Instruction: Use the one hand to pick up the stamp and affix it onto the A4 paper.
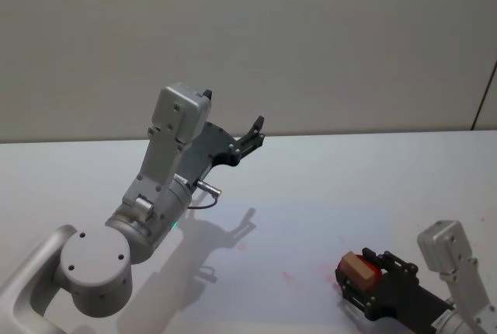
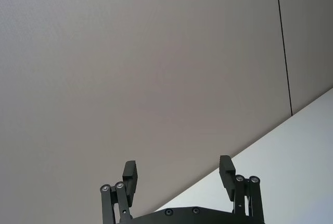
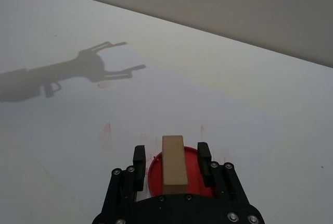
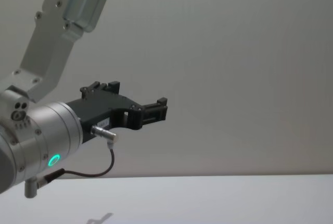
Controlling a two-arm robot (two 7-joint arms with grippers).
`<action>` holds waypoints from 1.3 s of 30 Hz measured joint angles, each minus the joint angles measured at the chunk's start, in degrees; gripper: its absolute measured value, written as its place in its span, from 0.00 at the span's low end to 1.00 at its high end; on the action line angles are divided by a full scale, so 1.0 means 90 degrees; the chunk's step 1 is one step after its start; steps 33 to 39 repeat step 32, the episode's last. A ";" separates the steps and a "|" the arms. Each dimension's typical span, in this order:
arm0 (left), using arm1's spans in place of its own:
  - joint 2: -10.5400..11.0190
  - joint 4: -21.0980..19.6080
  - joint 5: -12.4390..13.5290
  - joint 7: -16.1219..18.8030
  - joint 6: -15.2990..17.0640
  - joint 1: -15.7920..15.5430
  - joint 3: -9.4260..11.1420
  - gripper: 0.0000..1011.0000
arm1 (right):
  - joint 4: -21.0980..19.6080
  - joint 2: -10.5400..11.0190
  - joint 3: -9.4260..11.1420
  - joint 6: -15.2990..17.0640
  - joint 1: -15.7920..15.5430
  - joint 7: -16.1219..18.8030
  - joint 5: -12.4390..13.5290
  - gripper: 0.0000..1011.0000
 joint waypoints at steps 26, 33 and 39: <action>0.0000 0.0000 0.0000 0.0000 0.0000 0.0000 0.0000 0.99 | -0.0414 -0.0031 0.0072 0.0126 0.0025 -0.0321 0.0360 0.99; 0.0000 0.0000 0.0000 0.0000 0.0000 0.0000 0.0000 0.99 | -0.0587 -0.0021 0.0103 0.0143 -0.0017 -0.0491 0.0441 0.99; 0.0000 0.0000 0.0000 0.0000 0.0000 0.0000 0.0000 0.99 | -0.0587 -0.0021 0.0103 0.0143 -0.0017 -0.0491 0.0441 0.99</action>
